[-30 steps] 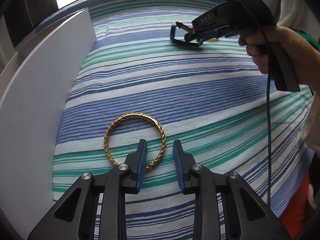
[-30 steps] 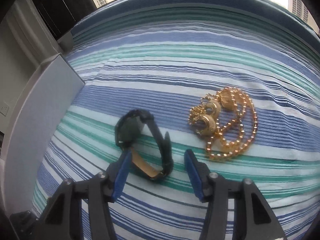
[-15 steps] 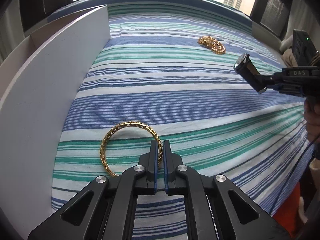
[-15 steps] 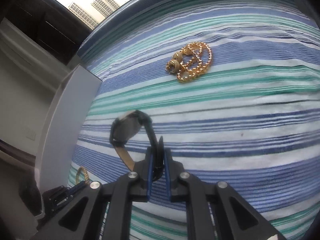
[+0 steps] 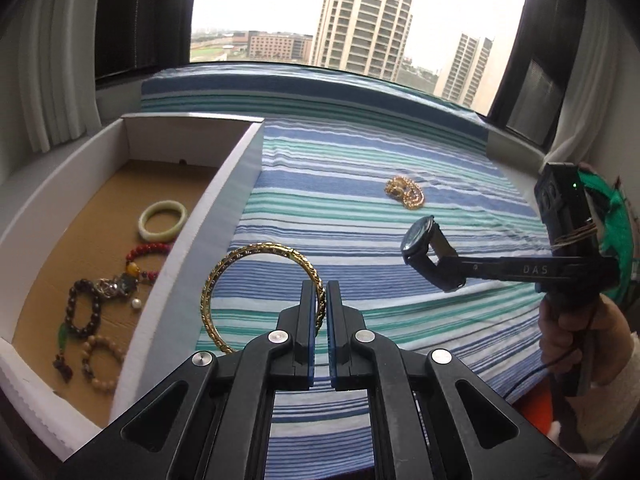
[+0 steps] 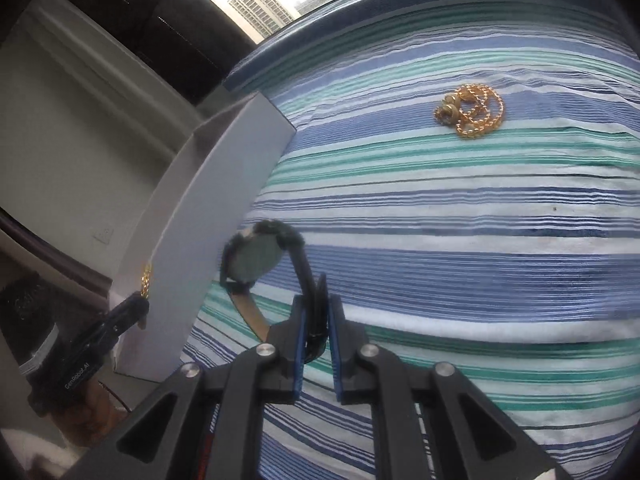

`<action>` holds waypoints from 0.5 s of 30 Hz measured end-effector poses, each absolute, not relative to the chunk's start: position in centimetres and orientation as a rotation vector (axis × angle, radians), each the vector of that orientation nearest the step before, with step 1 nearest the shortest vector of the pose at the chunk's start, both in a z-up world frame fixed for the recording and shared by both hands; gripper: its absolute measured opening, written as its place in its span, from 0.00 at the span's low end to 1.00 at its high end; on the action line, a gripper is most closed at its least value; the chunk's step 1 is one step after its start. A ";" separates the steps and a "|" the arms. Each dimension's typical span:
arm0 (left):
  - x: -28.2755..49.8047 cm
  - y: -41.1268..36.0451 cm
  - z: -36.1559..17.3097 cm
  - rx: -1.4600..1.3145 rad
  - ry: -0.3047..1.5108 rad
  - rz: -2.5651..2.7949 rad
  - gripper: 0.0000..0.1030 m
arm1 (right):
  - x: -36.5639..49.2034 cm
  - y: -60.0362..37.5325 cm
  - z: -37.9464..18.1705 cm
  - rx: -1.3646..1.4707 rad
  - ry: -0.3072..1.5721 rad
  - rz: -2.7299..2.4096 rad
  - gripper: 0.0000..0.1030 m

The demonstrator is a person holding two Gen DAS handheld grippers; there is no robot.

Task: Organize jewelry
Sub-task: 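Carry the gold bangle and black watch into the white box and open both tools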

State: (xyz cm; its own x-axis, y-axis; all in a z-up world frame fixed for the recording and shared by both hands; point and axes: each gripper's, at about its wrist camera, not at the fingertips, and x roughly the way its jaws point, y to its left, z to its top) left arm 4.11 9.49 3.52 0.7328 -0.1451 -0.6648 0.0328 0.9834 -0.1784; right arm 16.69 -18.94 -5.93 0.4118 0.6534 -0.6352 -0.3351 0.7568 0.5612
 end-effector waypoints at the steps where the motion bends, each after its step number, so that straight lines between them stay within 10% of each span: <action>1: 3.5 10.3 4.2 -0.161 0.730 -0.084 0.02 | 16.5 -17.8 -5.0 0.360 0.951 0.667 0.10; 15: 3.9 29.9 1.4 -0.229 0.852 0.351 0.02 | 15.6 7.2 3.2 0.030 0.888 1.062 0.10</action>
